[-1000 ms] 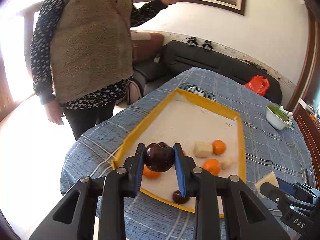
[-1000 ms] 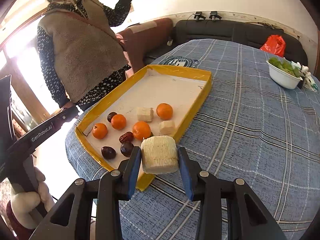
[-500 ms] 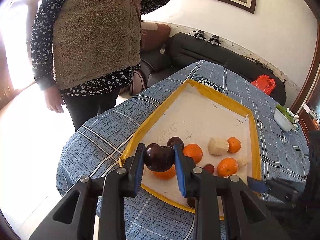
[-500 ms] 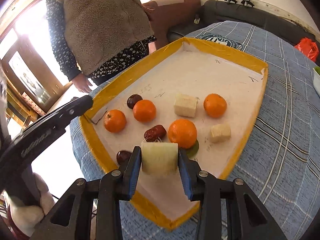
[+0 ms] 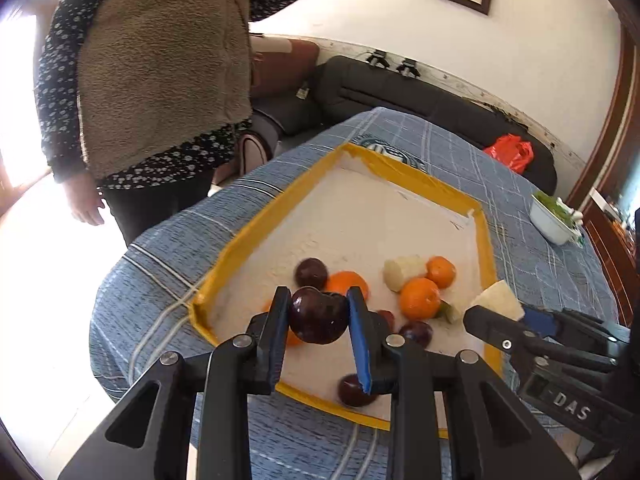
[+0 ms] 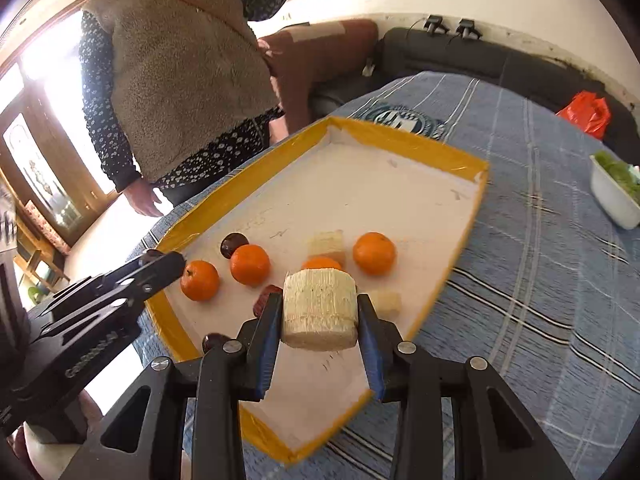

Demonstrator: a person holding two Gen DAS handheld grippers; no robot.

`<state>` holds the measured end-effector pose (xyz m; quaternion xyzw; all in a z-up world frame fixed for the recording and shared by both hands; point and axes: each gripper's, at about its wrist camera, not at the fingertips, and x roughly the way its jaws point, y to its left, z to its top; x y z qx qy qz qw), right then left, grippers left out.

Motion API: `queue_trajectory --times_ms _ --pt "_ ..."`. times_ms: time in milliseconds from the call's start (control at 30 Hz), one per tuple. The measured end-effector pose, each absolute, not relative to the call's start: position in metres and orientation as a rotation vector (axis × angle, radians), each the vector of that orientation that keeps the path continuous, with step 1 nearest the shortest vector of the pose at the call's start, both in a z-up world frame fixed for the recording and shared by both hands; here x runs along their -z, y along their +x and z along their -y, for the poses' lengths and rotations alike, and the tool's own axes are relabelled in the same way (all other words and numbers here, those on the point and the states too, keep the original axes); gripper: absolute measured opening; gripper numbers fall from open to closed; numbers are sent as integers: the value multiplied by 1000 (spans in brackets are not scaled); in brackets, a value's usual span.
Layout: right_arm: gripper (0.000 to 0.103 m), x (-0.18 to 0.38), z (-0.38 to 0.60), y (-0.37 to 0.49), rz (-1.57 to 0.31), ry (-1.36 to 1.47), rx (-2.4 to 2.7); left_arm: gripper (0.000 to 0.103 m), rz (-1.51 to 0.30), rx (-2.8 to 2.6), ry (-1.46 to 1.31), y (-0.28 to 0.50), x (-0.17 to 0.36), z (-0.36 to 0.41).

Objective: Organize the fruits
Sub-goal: 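Lower the bread slice and dark plum into the tray and open both tools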

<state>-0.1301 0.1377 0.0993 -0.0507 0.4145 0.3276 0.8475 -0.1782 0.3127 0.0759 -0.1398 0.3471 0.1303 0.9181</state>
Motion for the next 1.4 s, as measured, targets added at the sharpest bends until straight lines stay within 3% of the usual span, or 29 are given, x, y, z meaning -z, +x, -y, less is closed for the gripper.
queue_trajectory --times_ms 433,733,1167,1400 --pt "40 -93 -44 -160 -846 51 -556 28 -671 -157 -101 -186 -92 -229" --pt "40 -89 -33 -164 -850 76 -542 28 -663 -137 -49 -188 -96 -209" --pt "40 -92 -60 -160 -852 32 -585 28 -673 -178 -79 -184 -91 -232" --pt "41 -96 -92 -143 -880 6 -652 28 -692 -267 -179 -179 -85 -287"
